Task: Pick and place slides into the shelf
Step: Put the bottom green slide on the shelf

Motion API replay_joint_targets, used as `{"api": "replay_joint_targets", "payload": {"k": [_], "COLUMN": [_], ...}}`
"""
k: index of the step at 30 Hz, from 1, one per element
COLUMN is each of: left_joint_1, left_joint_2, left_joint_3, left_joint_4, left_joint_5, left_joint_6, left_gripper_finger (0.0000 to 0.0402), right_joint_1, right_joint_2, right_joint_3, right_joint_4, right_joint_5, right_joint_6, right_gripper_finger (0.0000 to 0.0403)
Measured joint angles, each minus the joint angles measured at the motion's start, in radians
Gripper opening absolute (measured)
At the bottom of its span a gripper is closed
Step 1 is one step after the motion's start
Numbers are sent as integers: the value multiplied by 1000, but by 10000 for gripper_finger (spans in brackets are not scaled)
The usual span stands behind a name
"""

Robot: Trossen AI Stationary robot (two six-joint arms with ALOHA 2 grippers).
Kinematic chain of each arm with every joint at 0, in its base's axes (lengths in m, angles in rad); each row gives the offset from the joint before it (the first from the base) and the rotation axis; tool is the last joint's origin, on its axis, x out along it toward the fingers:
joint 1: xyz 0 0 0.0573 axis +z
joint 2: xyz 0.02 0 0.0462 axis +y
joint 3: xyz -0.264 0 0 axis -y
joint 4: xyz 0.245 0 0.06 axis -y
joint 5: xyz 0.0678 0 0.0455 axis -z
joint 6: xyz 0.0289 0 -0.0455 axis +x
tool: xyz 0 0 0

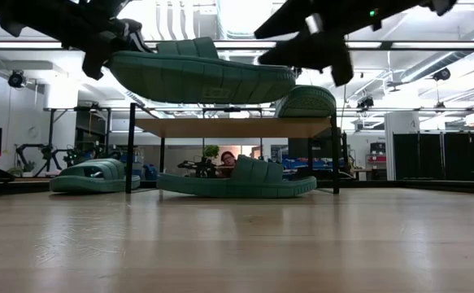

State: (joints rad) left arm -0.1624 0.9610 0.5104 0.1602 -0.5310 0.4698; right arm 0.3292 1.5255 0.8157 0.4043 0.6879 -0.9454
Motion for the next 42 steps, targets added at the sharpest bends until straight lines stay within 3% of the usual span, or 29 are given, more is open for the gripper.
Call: {"api": "replay_joint_targets", "payload": {"k": [10, 20, 26, 33, 39, 42], "left_joint_1": [-14, -31, -33, -35, -35, -35], "left_joint_2": [-10, -30, -51, -61, -61, -64], "left_joint_3": [2, 2, 2, 2, 2, 2], "left_joint_4": [8, 14, 12, 10, 13, 8], "left_joint_5": [2, 7, 29, 47, 55, 99], "left_joint_6": [-19, -20, -21, -23, -19, 28], "left_gripper_finger": [1, 1, 1, 1, 5, 33], "right_joint_1": [0, -2, -2, -2, -2, -2], "right_joint_2": [81, 115, 115, 114, 113, 111], "right_joint_3": [163, 224, 226, 212, 211, 202], "right_joint_4": [-290, -306, -305, -306, -304, -304], "right_joint_5": [76, 181, 178, 173, 174, 171], "right_joint_6": [72, 153, 155, 157, 164, 157], "right_gripper_finger": [269, 246, 189, 54, 55, 55]}}
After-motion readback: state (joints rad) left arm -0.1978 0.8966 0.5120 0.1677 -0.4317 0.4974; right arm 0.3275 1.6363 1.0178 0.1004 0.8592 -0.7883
